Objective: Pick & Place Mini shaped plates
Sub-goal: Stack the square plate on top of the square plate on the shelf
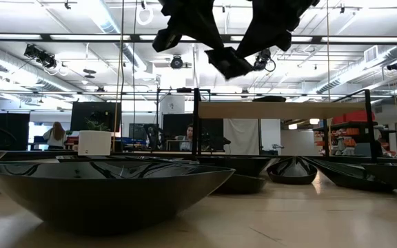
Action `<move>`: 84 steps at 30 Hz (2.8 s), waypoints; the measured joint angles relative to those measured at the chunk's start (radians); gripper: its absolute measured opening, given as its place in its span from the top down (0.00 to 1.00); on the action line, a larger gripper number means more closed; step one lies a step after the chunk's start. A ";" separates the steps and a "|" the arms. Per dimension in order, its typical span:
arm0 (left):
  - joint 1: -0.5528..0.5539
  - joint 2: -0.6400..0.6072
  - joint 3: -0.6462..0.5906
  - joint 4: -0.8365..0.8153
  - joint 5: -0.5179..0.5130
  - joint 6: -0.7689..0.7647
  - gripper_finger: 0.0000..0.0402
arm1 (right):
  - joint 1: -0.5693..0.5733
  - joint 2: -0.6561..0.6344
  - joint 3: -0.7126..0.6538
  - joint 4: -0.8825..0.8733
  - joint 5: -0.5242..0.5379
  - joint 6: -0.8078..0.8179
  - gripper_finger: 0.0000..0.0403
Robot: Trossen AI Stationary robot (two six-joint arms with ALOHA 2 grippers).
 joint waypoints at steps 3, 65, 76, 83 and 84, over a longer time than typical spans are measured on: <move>0.000 0.000 0.000 0.000 -0.002 0.000 0.99 | -0.003 0.000 0.000 0.000 -0.004 0.002 0.98; -0.024 -0.002 -0.001 0.040 -0.051 0.033 0.67 | -1.473 -0.214 0.196 -0.618 -0.781 -0.144 1.00; -0.020 -0.002 -0.001 0.043 -0.030 0.033 0.67 | -1.347 -0.204 0.215 -0.652 -0.498 -0.102 1.00; 0.012 -0.022 -0.002 0.034 0.139 0.033 0.67 | -1.314 -0.168 0.215 -0.660 -0.387 -0.066 1.00; 0.020 -0.030 -0.002 0.032 0.164 0.038 0.67 | -1.307 -0.162 0.215 -0.664 -0.370 -0.061 1.00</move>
